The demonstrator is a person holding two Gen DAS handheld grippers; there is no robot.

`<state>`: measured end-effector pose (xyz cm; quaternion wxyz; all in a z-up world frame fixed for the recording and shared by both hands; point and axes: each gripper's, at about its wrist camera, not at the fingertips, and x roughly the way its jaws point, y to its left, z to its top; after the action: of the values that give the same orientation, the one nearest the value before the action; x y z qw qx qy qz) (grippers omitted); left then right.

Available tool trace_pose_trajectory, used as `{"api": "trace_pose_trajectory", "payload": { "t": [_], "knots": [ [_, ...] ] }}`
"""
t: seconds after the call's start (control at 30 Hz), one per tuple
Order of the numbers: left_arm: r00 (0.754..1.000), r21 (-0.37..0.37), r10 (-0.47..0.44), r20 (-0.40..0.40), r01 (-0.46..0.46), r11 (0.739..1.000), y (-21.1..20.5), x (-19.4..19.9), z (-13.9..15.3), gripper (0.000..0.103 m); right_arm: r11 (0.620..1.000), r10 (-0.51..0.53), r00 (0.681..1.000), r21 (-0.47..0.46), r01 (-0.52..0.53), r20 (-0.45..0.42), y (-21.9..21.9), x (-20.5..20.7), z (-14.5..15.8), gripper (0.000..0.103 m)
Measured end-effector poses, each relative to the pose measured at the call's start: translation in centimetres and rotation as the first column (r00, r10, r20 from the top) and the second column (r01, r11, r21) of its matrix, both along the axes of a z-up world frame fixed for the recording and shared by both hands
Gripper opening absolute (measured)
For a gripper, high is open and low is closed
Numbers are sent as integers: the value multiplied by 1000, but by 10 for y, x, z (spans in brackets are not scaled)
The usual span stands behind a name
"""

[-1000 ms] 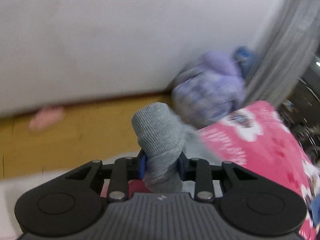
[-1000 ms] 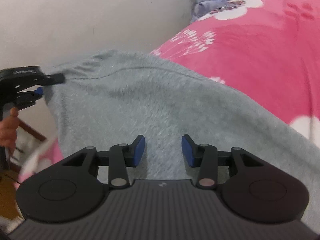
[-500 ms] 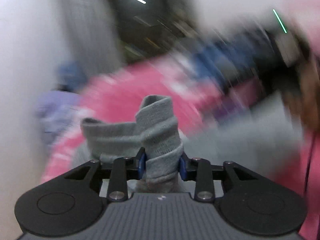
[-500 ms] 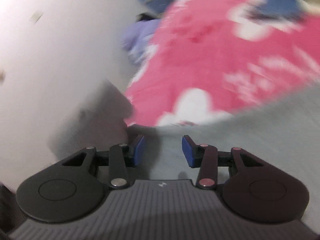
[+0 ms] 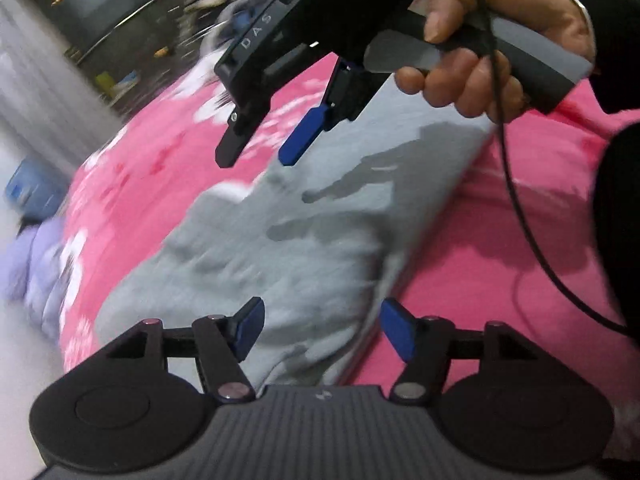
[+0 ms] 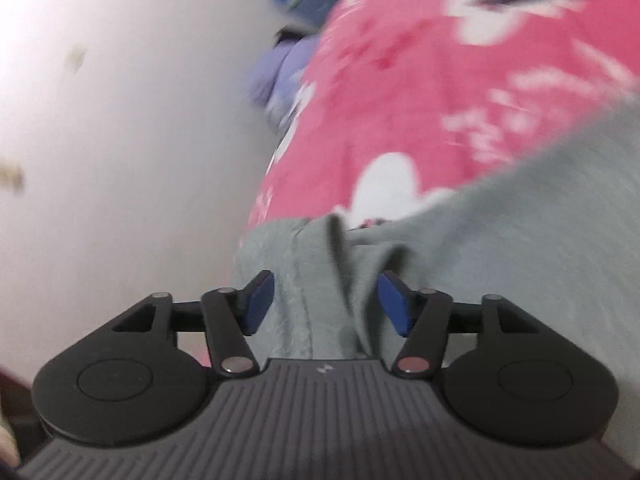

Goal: Fold clothes

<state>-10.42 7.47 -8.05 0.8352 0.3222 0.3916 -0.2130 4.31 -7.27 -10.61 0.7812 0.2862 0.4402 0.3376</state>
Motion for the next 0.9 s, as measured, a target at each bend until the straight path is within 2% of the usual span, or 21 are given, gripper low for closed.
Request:
{"api": "trace_pose_trajectory", "payload": {
  "t": [0.1, 0.17, 0.33, 0.43, 0.53, 0.57, 0.63, 0.67, 0.73, 0.77, 0.83, 0.9],
  "knots": [
    [994, -15, 106, 2, -106, 994, 18, 7, -5, 65, 992, 80, 995, -104, -74, 64, 37, 15, 1, 65],
    [987, -41, 158, 9, -158, 987, 31, 9, -5, 65, 982, 112, 992, -163, -100, 65, 56, 25, -6, 65],
    [968, -104, 249, 13, -246, 964, 61, 11, -2, 64, 958, 253, 967, -151, -245, 35, 79, 19, -9, 65],
    [958, -142, 285, 3, -282, 949, 78, 8, -2, 64, 942, 275, 961, -202, -268, 9, 83, 5, -14, 63],
    [950, -171, 314, -1, -309, 936, 90, 10, -8, 64, 960, 224, 975, -169, -223, -14, 74, 2, -21, 61],
    [947, -174, 320, -9, -317, 933, 94, 12, -12, 64, 967, 200, 979, -154, -203, -31, 71, 3, -22, 58],
    [940, -178, 339, -37, -340, 923, 98, 2, -15, 63, 979, 155, 986, -124, -162, -68, 64, 3, -24, 18],
    [935, -182, 351, -55, -355, 917, 104, 3, -17, 61, 985, 135, 986, -97, -144, -94, 60, 3, -22, 12],
    [930, -204, 361, -69, -367, 907, 110, 0, -9, 58, 996, 91, 987, 20, -89, -135, 45, -5, -10, 10],
    [929, -228, 364, -67, -370, 901, 113, -2, -2, 57, 996, 79, 988, 50, -73, -133, 38, -12, 0, 10],
    [924, -286, 371, -90, -381, 879, 121, 1, 8, 58, 998, 46, 992, 57, -39, -119, 27, -25, 13, 10],
    [918, -341, 378, -122, -396, 853, 125, 5, 15, 58, 1000, 15, 989, 16, -12, -145, 18, -31, 5, 10]
  ]
}}
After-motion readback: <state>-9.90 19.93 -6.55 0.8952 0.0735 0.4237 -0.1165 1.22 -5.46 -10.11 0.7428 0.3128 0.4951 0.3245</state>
